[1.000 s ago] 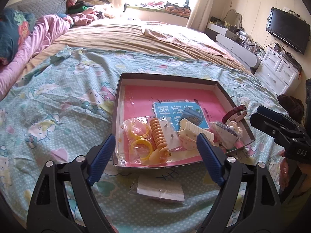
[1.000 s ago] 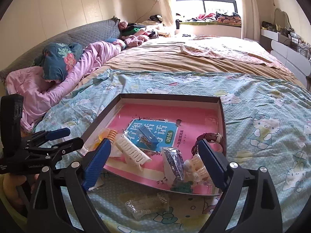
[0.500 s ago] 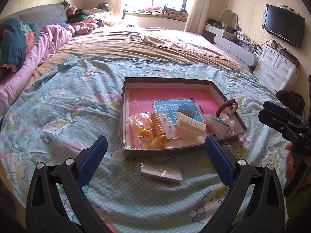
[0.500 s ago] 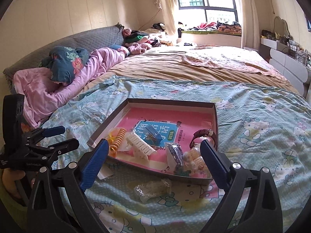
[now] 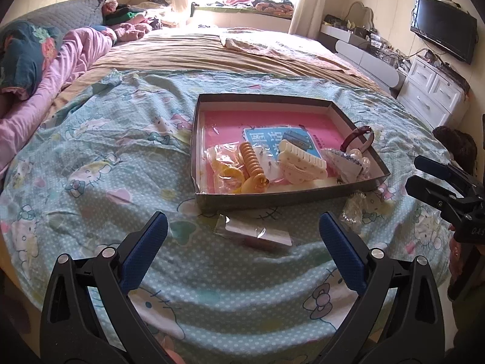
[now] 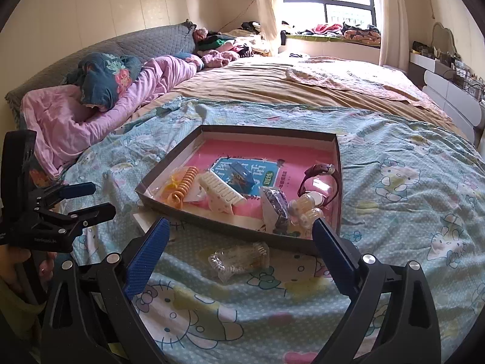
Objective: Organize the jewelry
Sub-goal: 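Withdraw both open tools from the box, then grasp the clear bag of hair ties with the right tool while the left tool grasps the white card bag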
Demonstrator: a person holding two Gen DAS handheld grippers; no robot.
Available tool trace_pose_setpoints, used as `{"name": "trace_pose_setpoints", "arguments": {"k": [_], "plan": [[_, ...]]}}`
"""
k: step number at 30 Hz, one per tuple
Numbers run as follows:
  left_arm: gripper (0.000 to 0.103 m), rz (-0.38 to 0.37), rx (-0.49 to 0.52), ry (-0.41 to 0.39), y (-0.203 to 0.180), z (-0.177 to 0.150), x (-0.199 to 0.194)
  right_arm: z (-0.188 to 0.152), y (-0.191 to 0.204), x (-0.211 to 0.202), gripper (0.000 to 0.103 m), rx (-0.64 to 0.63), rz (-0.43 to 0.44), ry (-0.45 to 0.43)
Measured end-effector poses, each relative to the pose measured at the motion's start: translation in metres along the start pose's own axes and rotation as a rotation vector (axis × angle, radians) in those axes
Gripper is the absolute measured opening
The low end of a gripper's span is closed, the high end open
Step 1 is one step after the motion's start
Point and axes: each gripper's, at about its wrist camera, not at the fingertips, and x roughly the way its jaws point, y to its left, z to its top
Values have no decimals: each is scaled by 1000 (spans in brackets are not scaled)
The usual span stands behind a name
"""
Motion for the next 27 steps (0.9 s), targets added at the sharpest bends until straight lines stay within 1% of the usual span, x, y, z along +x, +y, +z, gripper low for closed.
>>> {"name": "trace_pose_setpoints", "arguments": {"k": [5, 11, 23, 27], "plan": [[94, 9, 30, 34, -5, -8, 8, -12, 3, 8, 94, -7, 1, 39], [94, 16, 35, 103, -5, -19, 31, -22, 2, 19, 94, -5, -1, 81], [94, -14, 44, 189, -7, -21, 70, -33, -7, 50, 94, 8, -14, 158], [94, 1, 60, 209, -9, -20, 82, -35, -9, 59, 94, 4, -14, 177]]}}
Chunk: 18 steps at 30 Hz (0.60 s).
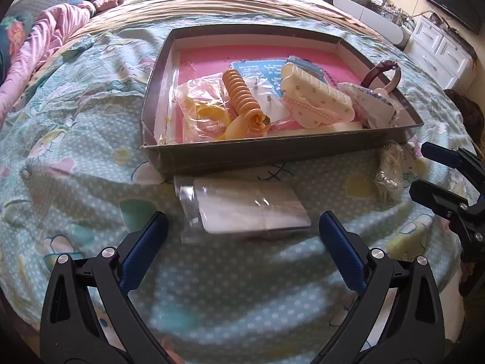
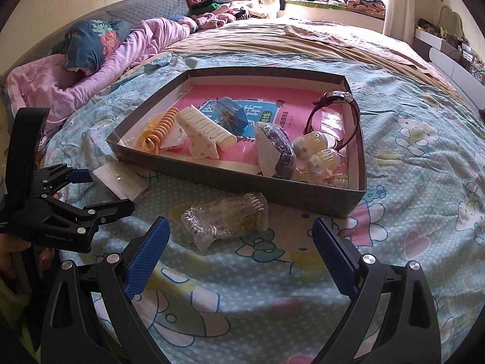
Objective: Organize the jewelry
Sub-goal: 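Grasp the clear bag of hair ties with the right tool while the left tool grasps the white card bag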
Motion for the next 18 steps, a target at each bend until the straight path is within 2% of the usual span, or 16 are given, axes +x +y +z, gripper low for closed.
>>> {"name": "trace_pose_setpoints", "arguments": {"k": [8, 11, 12, 14, 15, 18], "plan": [[93, 8, 25, -11, 0, 7, 9, 1, 0, 17, 94, -6, 6, 29], [77, 7, 35, -22, -2, 7, 8, 2, 1, 24, 89, -15, 13, 39], [67, 3, 35, -26, -2, 7, 7, 2, 2, 27, 87, -20, 18, 45], [53, -6, 33, -36, -2, 7, 4, 2, 3, 31, 80, -22, 32, 50], [46, -14, 32, -37, -2, 7, 3, 2, 5, 34, 73, -28, 37, 51], [35, -20, 29, -45, -1, 6, 1, 2, 10, 34, 69, -57, 27, 39]]}}
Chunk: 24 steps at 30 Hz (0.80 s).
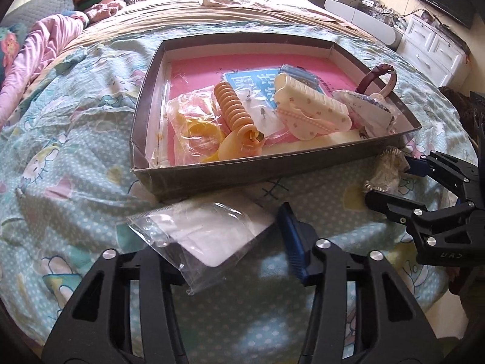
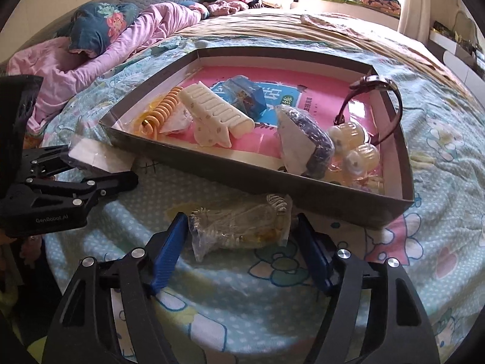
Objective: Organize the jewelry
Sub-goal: 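Grasp the clear bag of hair ties with the right tool while the left tool grasps the white card bag, then carry the hair tie bag over the box with the right tool while the left tool carries the card bag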
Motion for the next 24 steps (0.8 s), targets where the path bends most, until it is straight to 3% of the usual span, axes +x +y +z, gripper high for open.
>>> {"name": "trace_pose_setpoints", "arguments": {"k": [3, 15, 24], "plan": [[22, -29, -25, -16, 4, 0, -7, -1, -1, -4, 67, 8, 12, -8], [19, -60, -53, -143, 10, 2, -62, 0, -3, -44, 64, 18, 42, -75], [19, -62, -77, -186, 15, 18, -73, 16, -12, -69, 64, 34, 16, -161]]}}
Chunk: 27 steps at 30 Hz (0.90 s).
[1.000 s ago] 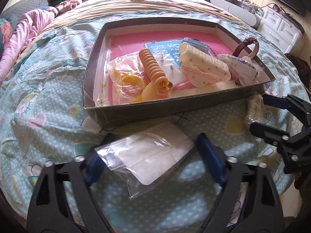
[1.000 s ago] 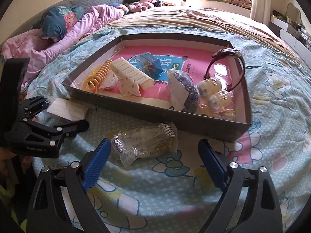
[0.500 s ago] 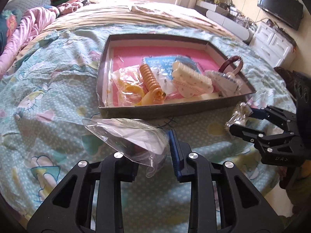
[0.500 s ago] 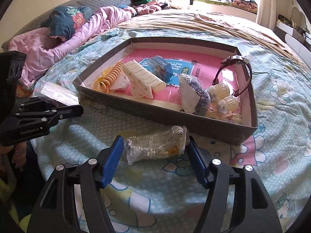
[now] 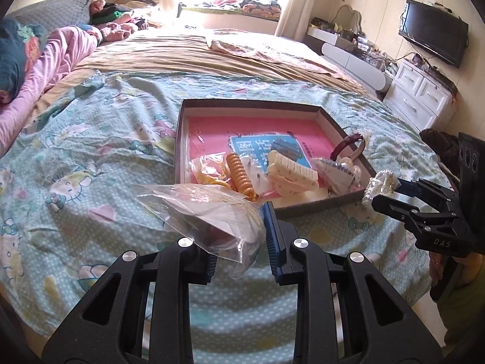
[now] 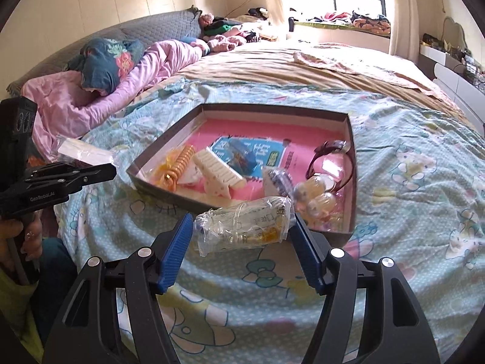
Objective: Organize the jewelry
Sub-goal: 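Carry the hair tie bag over the box with the right tool while the left tool carries the card bag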
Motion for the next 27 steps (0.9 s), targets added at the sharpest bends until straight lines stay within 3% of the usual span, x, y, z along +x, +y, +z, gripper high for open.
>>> {"name": "trace_pose_setpoints", "arguments": {"k": [11, 27], "plan": [[19, -16, 26, -17, -14, 26, 10, 21, -16, -10, 64, 7, -44, -66], [19, -8, 46, 42, -22, 39, 53, 40, -37, 4, 64, 23, -90, -96]]}}
